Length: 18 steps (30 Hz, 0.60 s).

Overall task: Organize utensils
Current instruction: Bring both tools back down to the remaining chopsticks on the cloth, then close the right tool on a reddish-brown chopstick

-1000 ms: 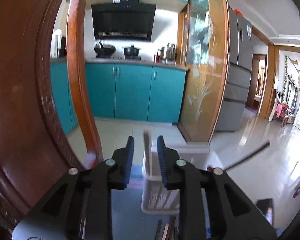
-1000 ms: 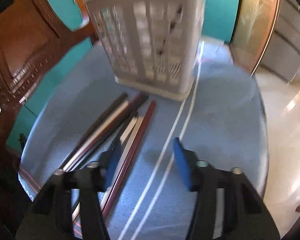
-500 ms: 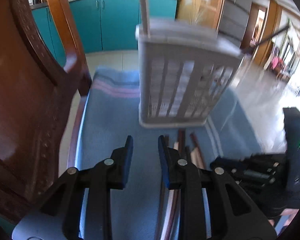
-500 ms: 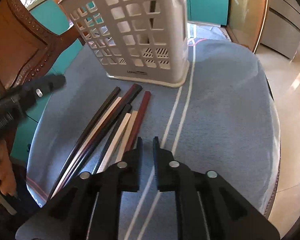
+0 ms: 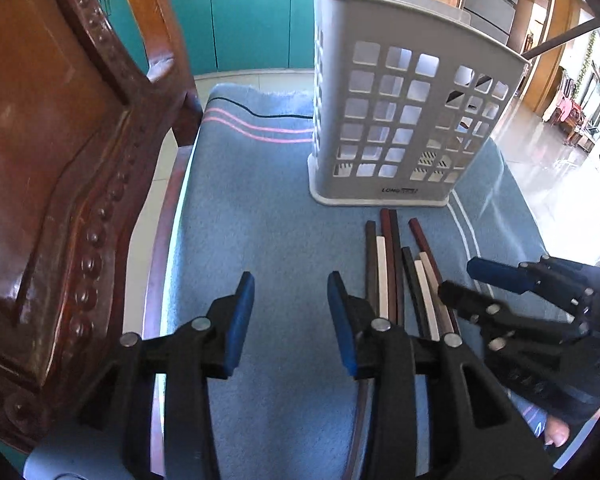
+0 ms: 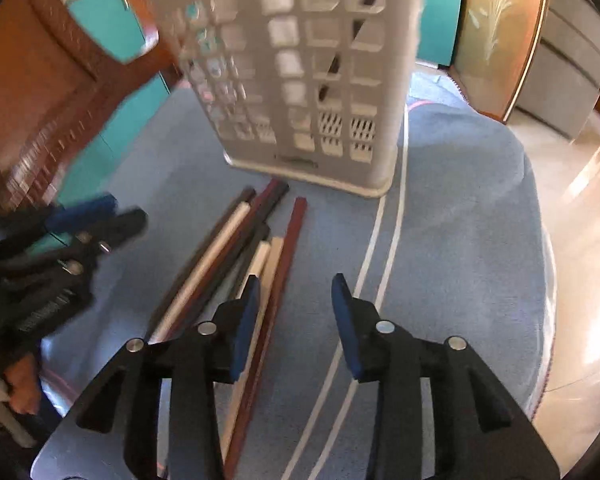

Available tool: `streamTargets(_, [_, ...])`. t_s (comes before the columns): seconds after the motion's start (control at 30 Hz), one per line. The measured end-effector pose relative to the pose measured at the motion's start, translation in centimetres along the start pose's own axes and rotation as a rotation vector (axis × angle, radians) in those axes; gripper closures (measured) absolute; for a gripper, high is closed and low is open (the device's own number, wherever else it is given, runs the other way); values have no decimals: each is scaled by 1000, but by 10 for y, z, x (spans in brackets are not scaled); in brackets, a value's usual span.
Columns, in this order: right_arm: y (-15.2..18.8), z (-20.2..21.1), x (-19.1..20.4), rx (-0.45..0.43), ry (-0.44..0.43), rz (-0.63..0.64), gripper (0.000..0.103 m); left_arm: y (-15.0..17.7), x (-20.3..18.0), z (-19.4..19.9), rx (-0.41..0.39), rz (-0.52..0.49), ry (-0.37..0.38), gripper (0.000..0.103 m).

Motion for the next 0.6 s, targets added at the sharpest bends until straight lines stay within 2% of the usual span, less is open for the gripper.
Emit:
streamTargets(0.07, [2, -2, 5, 3, -13, -4, 65, -1, -1, 0, 4, 0, 7, 64])
streamTargets(0.1, [2, -2, 6, 7, -5, 2, 68, -2, -4, 1, 4, -2, 10, 63])
streamTargets(0.17, [2, -2, 9, 16, 15, 27, 84, -2, -5, 2, 2, -11, 13, 61])
streamTargets(0.23, [2, 0, 7, 29, 7, 18, 87, -1, -7, 2, 3, -20, 13, 61])
streamTargets(0.43, [9, 10, -21, 22, 11, -63, 90, 2, -10, 4, 18, -22, 18, 61])
streamTargets(0.53, [8, 13, -41, 9, -10, -126, 90, 2, -13, 3, 25, -16, 27, 60])
streamTargets(0.6, [8, 19, -51, -19, -63, -156, 90, 0, -13, 2, 26, -17, 31, 58])
Point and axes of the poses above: each gripper's, at about its wrist camera, not at the fingertips, and z roughly against the way its jaws point, x to its left, y to its underside, the point moved 3 cm from there along -z, roughly the way its jaws point, and after that the axes turned 6 degrees about z, right-handed, at the moved point
